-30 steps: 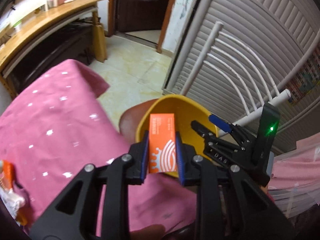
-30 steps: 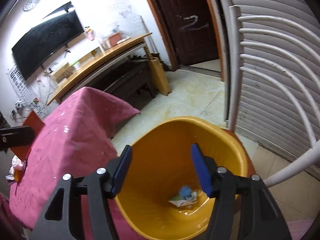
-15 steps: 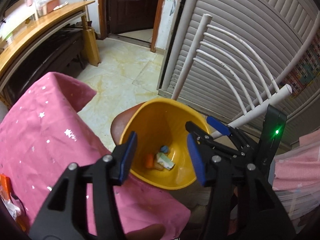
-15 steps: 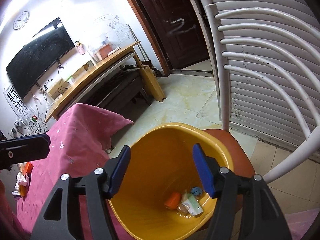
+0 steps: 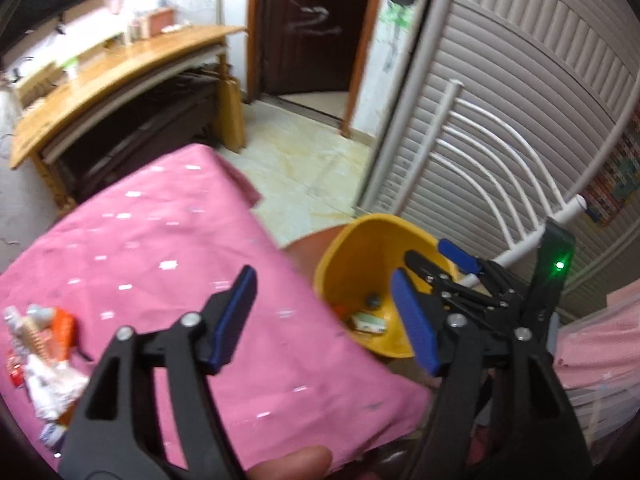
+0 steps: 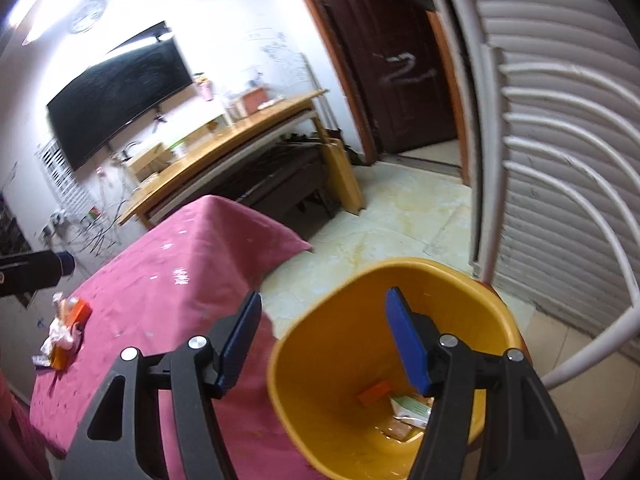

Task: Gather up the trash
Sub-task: 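Move both tools back over the trash on the table, then grasp the red candy wrapper with the left tool while the right tool grasps the white tissue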

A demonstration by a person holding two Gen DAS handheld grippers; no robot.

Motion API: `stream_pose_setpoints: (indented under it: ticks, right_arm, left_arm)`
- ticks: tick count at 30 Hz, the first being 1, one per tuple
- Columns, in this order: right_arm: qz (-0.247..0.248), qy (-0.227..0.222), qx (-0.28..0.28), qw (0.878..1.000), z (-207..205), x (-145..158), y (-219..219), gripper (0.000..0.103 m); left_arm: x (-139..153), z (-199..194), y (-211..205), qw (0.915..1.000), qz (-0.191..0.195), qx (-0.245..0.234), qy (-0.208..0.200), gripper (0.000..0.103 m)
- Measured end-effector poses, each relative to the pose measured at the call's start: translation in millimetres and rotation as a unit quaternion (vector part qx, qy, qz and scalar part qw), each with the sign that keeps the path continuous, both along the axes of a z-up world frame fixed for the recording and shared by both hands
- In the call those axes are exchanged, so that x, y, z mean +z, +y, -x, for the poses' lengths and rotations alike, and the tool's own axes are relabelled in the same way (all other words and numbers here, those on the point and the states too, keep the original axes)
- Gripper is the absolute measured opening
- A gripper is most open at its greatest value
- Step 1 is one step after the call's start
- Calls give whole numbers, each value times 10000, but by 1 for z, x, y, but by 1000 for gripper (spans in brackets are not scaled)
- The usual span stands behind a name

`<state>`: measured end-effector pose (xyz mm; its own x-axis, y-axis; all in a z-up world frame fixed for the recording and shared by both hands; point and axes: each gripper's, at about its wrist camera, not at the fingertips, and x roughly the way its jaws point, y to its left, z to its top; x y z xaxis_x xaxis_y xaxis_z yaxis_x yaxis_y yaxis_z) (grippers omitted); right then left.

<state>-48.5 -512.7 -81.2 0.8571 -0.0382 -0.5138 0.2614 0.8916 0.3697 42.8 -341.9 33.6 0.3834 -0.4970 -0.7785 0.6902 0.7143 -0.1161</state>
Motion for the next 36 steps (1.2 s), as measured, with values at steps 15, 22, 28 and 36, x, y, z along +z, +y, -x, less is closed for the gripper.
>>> stream_pose_setpoints:
  ticks: [15,22,28,36]
  right_arm:
    - [262,-311,1642,9856,-62,57,144,64]
    - [438,-298,2316,9714,-78,71,208,66]
    - [536,-246,2837,9571,-89,76,259,66]
    - [797,-238,3374,9377,-94,83,314,72]
  left_arm:
    - [38,-40,187,9852,120,1660,-405,77]
    - [34,-59,268,9710,34,2356,-402,84]
    - [18,-77,316,9612,33,2755,-114,84]
    - [-22,-105,350,9502,-78,3074,499,83]
